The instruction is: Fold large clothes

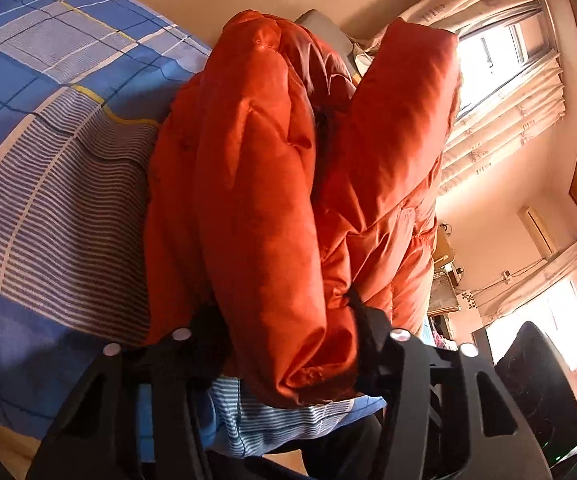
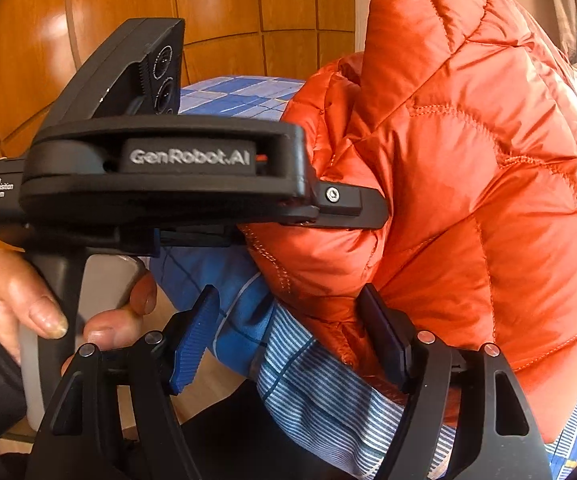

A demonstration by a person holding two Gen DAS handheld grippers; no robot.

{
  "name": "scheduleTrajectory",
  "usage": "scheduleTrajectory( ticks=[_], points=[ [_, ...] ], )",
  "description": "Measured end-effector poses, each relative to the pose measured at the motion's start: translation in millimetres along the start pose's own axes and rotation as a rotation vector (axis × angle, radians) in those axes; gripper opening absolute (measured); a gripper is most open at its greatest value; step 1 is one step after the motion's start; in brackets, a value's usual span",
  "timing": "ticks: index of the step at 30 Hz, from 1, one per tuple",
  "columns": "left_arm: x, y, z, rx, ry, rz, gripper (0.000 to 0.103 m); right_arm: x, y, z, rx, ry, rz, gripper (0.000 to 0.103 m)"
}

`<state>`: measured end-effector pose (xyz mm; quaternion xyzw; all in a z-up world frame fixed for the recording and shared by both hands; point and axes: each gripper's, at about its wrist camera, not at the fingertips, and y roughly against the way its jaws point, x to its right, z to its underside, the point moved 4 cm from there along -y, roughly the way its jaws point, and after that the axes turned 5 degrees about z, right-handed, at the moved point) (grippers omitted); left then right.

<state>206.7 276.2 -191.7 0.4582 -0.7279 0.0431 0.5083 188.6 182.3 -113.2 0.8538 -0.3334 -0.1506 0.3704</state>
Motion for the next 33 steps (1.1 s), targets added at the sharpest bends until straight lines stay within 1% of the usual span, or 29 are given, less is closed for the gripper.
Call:
scheduleTrajectory(
  ticks=[1, 4, 7, 9, 11, 14, 16, 17, 19, 21, 22, 24, 26, 28, 30, 31, 33],
  points=[
    [0, 0, 0, 0.006, -0.008, -0.006, 0.037, 0, -1, 0, -0.001, 0.002, 0.001, 0.073],
    [0, 2, 3, 0.028, -0.035, -0.014, 0.026, -4, -1, 0, -0.003, 0.009, -0.002, 0.073],
    [-2, 3, 5, 0.052, -0.042, -0.023, 0.021, -7, -1, 1, -0.009, 0.002, -0.006, 0.073],
    [-5, 4, 8, 0.076, -0.044, -0.022, 0.021, -8, 1, 2, -0.008, -0.005, -0.008, 0.073],
    [-11, 5, 10, 0.09, -0.016, -0.013, 0.021, -8, 5, 3, -0.008, -0.001, 0.002, 0.073],
    [-14, 8, 15, 0.114, -0.018, -0.02, 0.021, 1, 12, 8, -0.013, -0.081, -0.002, 0.073],
    [-10, 9, 18, 0.129, -0.029, -0.053, 0.022, 9, 24, 10, 0.008, -0.144, 0.027, 0.073],
    [-8, 9, 20, 0.14, -0.03, -0.068, 0.022, 17, 35, 11, 0.03, -0.211, 0.048, 0.073],
    [0, 12, 27, 0.159, -0.047, -0.101, 0.022, 31, 47, 13, 0.047, -0.3, 0.103, 0.072],
    [2, 13, 31, 0.176, -0.048, -0.115, 0.022, 44, 53, 16, 0.06, -0.373, 0.158, 0.073],
    [3, 15, 33, 0.18, -0.05, -0.118, 0.022, 50, 55, 18, 0.057, -0.398, 0.187, 0.073],
    [6, 16, 36, 0.199, -0.066, -0.13, 0.022, 61, 54, 21, 0.053, -0.452, 0.217, 0.068],
    [8, 17, 40, 0.21, -0.073, -0.138, 0.023, 57, 51, 21, 0.04, -0.463, 0.24, 0.068],
    [10, 18, 43, 0.209, -0.078, -0.14, 0.023, 61, 43, 25, 0.014, -0.48, 0.243, 0.068],
    [12, 19, 44, 0.202, -0.112, -0.157, 0.023, 67, 36, 30, -0.015, -0.499, 0.255, 0.068],
    [8, 13, 36, 0.201, -0.108, -0.153, 0.023, 67, 31, 34, -0.031, -0.499, 0.27, 0.068],
    [5, 11, 33, 0.2, -0.092, -0.144, 0.023, 68, 26, 36, -0.051, -0.509, 0.278, 0.068]
  ],
)
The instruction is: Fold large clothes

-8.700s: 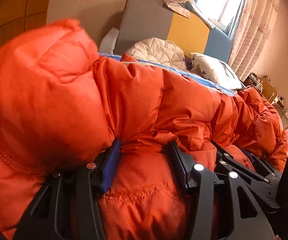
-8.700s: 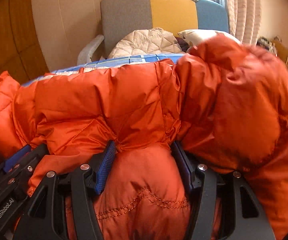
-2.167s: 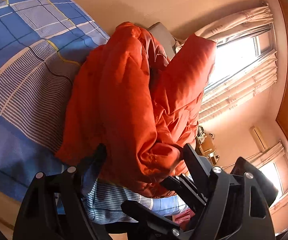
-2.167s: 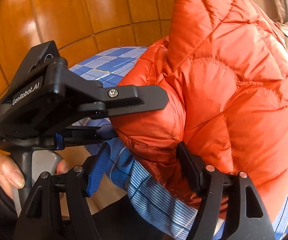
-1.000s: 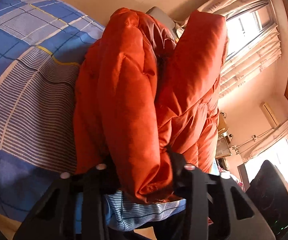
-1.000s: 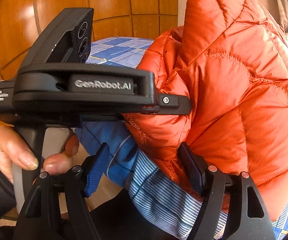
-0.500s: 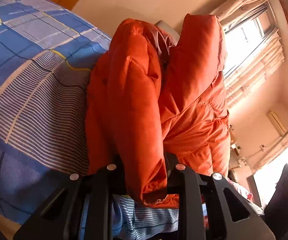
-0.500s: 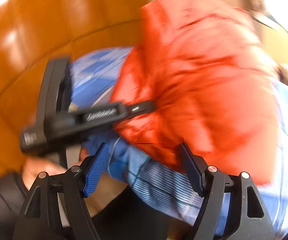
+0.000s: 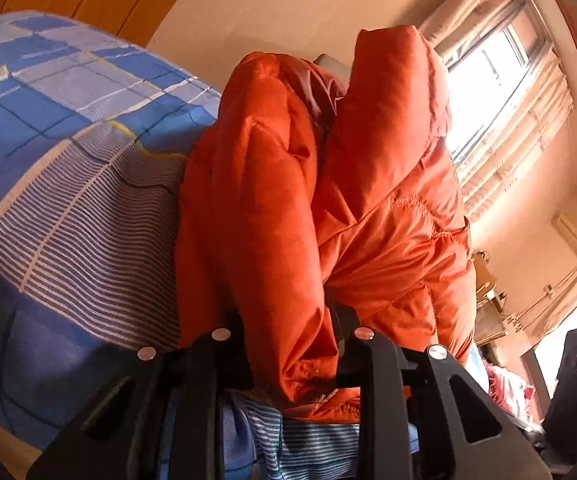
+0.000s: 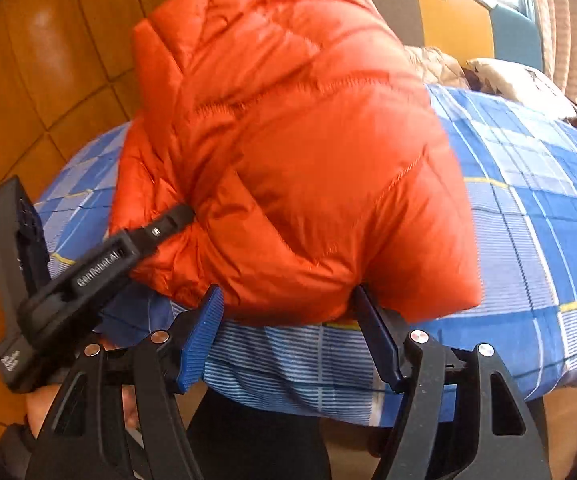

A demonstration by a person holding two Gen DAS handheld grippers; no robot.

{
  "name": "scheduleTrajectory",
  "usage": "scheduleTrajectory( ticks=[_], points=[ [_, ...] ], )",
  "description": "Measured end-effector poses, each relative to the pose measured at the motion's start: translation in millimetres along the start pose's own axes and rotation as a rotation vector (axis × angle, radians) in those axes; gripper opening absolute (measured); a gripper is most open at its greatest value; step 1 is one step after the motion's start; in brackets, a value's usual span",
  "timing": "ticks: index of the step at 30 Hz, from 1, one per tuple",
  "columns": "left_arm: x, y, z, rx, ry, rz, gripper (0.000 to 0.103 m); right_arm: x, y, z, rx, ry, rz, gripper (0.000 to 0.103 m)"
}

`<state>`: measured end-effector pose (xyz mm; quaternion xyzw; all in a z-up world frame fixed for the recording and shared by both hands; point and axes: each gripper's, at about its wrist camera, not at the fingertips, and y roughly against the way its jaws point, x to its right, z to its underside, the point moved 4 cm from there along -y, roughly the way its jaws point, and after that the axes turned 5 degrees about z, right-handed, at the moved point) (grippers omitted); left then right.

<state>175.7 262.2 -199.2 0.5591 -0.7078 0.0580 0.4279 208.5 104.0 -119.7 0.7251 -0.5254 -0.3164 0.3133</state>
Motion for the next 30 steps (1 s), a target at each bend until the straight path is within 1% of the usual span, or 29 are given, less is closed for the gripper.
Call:
scheduleTrajectory(
  ticks=[2, 4, 6, 8, 14, 17, 21, 24, 28, 30],
  points=[
    [0, 0, -1, -0.002, -0.018, -0.007, 0.023, -2, -3, 2, -0.005, 0.01, 0.013, 0.068],
    [1, -2, -2, 0.0, -0.005, 0.003, 0.024, -2, -7, 3, -0.021, 0.006, 0.011, 0.068],
    [-1, -3, -2, 0.006, 0.002, 0.003, 0.024, 2, -15, 8, -0.06, -0.01, 0.012, 0.068],
    [-2, -3, 0, 0.012, 0.013, 0.011, 0.024, 5, -9, 11, -0.072, -0.01, 0.017, 0.068],
    [-1, -1, 4, 0.02, 0.01, 0.007, 0.024, -2, 14, 6, -0.017, 0.043, 0.0, 0.068],
    [-3, 0, 7, 0.016, 0.002, 0.011, 0.024, -4, 19, 5, -0.005, 0.052, 0.003, 0.064],
    [1, 1, 7, 0.004, -0.032, 0.0, 0.024, -4, 35, -3, 0.054, 0.058, 0.009, 0.064],
    [4, 2, 7, 0.001, -0.045, -0.003, 0.024, -1, 38, -9, 0.064, 0.044, 0.013, 0.064],
    [4, 1, 7, -0.002, -0.043, 0.001, 0.024, -2, 27, -8, 0.036, 0.045, 0.034, 0.064],
    [3, 0, 6, -0.006, -0.04, 0.002, 0.024, 0, 17, -5, -0.012, 0.034, 0.037, 0.064]
  ],
)
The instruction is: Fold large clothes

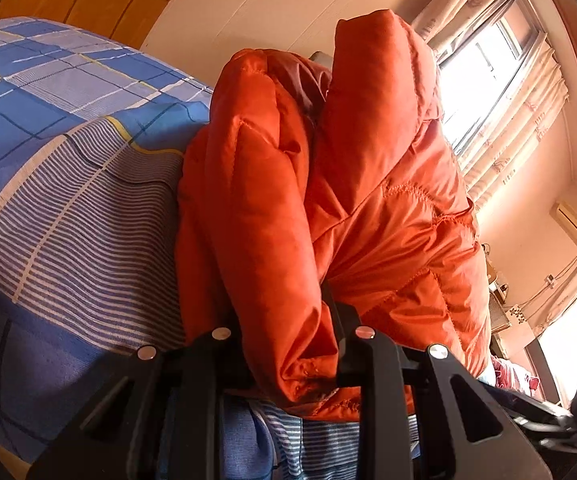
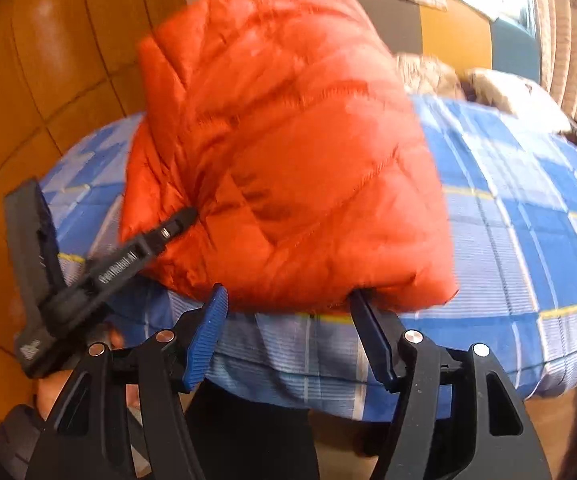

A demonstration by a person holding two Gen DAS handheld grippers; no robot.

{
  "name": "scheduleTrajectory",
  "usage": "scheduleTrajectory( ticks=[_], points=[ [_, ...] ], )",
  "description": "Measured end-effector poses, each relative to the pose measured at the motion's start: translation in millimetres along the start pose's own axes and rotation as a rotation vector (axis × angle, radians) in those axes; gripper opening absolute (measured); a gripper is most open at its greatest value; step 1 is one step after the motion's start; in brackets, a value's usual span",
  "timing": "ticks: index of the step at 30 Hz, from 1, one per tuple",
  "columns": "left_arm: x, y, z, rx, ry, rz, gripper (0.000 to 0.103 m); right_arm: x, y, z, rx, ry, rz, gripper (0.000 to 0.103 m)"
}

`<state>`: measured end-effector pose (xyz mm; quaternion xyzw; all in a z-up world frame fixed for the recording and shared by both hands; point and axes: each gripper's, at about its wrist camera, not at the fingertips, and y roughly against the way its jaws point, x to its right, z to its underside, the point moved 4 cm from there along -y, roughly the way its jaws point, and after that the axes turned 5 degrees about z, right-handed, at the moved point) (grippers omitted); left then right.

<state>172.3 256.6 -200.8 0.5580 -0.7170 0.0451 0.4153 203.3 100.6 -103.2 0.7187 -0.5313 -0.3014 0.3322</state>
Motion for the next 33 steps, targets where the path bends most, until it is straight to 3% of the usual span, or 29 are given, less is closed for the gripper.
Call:
scheduleTrajectory(
  ticks=[4, 10, 16, 20, 22, 27, 29, 31, 33],
  points=[
    [-2, -3, -3, -0.007, 0.003, 0.006, 0.024, -2, 7, -1, 0.002, 0.003, -0.006, 0.064],
    [-9, -6, 0, -0.001, 0.031, 0.004, 0.024, 2, 41, -9, 0.121, 0.06, 0.005, 0.064],
    [-12, -2, 1, 0.01, 0.056, 0.007, 0.025, 27, 29, -25, 0.058, -0.019, 0.018, 0.064],
    [-10, 6, 3, 0.023, 0.083, 0.003, 0.027, 33, 24, -36, 0.033, 0.051, 0.014, 0.061],
    [-7, 11, 2, 0.028, 0.075, -0.004, 0.029, 37, 22, -46, 0.031, 0.092, -0.028, 0.06],
    [-1, 19, 3, 0.033, 0.047, -0.041, 0.032, 46, 25, -94, 0.124, 0.222, -0.111, 0.06],
    [2, 24, 1, 0.043, 0.043, -0.06, 0.04, 47, 18, -131, 0.162, 0.257, -0.154, 0.06],
    [1, 37, 2, 0.059, 0.067, -0.077, 0.058, 39, 8, -157, 0.166, 0.311, -0.2, 0.06],
    [-2, 56, -1, 0.073, 0.088, -0.088, 0.064, 22, -12, -179, 0.151, 0.398, -0.204, 0.06]
  ],
)
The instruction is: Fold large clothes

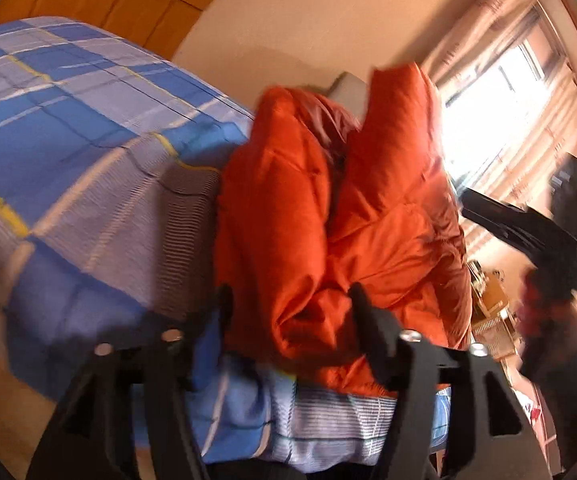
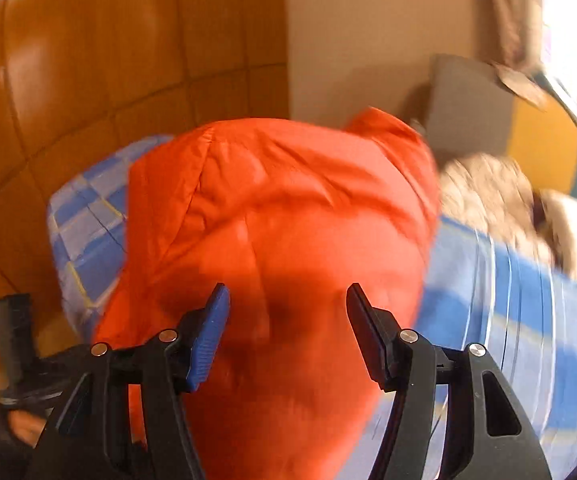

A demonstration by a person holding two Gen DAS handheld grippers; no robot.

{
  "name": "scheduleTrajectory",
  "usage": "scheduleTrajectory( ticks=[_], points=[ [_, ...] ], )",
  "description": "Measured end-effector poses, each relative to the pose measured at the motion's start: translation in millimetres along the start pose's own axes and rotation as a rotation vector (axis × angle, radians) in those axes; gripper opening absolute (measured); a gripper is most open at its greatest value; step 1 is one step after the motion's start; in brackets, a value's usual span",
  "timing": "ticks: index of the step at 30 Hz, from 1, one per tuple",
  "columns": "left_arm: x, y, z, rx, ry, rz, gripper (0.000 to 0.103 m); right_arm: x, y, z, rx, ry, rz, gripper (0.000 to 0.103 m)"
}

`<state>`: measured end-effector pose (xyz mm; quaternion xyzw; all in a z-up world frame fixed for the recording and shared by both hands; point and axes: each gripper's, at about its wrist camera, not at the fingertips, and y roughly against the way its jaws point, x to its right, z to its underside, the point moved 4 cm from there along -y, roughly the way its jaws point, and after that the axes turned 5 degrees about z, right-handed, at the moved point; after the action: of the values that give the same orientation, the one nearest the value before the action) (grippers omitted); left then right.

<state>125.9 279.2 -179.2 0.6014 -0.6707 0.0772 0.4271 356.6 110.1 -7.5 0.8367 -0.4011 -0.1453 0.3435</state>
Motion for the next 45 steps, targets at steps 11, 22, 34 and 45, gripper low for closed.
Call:
scheduleTrajectory(
  ticks=[11, 22, 34, 45],
  points=[
    [-84, 158, -11, 0.154, 0.172, -0.386, 0.067, -39, -73, -41, -0.108, 0.322, -0.093, 0.061],
    [-121, 174, -5, 0.157, 0.228, -0.52, 0.066, -75, -143, -2, -0.231, 0.452, -0.103, 0.061],
    [-71, 161, -19, 0.163, 0.078, -0.474, 0.071, -68, -94, -11, -0.138, 0.395, -0.056, 0.069],
    [-52, 170, -20, 0.196, 0.064, -0.459, 0.073, -108, -38, 33, -0.152, 0.471, -0.069, 0.078]
  ],
)
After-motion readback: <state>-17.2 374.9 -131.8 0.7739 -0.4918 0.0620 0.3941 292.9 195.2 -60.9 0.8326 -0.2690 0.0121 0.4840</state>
